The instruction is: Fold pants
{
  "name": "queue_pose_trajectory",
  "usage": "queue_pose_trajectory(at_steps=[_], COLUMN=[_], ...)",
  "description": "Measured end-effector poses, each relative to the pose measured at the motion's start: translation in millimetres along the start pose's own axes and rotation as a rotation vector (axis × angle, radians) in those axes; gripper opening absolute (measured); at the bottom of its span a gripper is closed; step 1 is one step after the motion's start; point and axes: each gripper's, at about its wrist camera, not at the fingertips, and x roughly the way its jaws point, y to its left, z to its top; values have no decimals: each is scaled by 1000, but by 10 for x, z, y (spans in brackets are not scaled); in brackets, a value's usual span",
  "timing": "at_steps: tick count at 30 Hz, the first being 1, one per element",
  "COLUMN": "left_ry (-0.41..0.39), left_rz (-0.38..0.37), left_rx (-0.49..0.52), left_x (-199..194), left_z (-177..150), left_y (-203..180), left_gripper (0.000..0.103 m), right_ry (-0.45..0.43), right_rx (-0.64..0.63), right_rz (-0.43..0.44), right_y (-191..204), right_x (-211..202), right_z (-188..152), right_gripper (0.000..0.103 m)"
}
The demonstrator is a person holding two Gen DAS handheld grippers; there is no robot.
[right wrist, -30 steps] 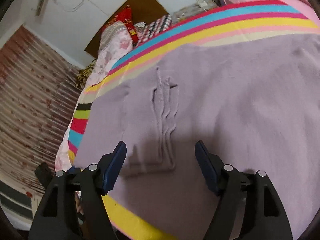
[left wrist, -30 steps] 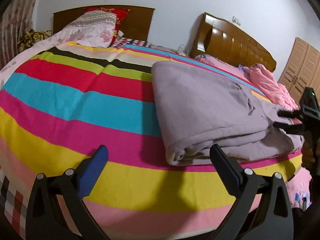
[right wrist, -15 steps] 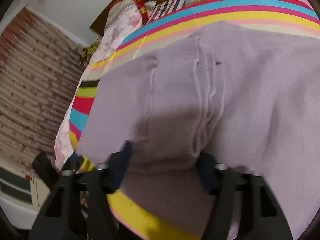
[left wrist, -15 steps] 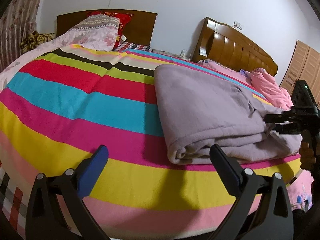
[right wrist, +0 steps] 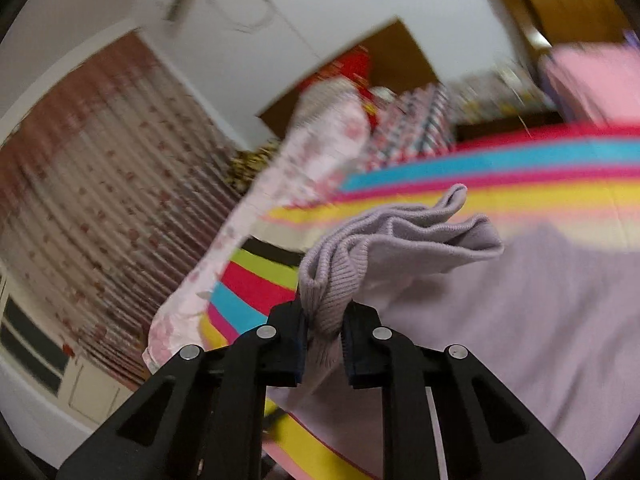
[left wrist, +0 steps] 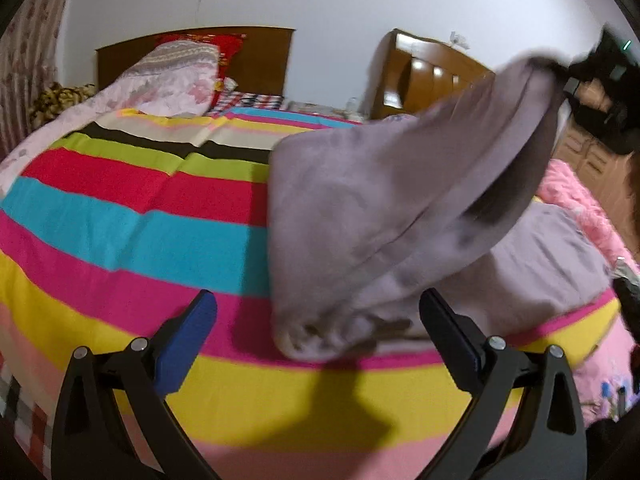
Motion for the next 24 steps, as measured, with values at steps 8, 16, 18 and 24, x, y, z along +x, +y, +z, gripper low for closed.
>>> queue_pose_trajectory(at_steps=[8,16,18,24], left_ry=[-1,-3,10,21], left_rz=[88,101,107,135], left_rx=[-116,-70,-62,-58], left_x=[-27,-21,-14,9], left_z=[-20,-49,-34,-21], left_y=[486,417,418,392], left_gripper=[102,102,102,102], right_ry=[-6,163,140,59], right_rx=[62,301,330,311], right_rz=[-89,-223,-201,-119], right_y=[-334,-1234,-1260,-1054], right_x=[-264,-101,-104,-295], right_z=[-232,-1326,-1341,-1116], right_gripper=[16,16,16,16])
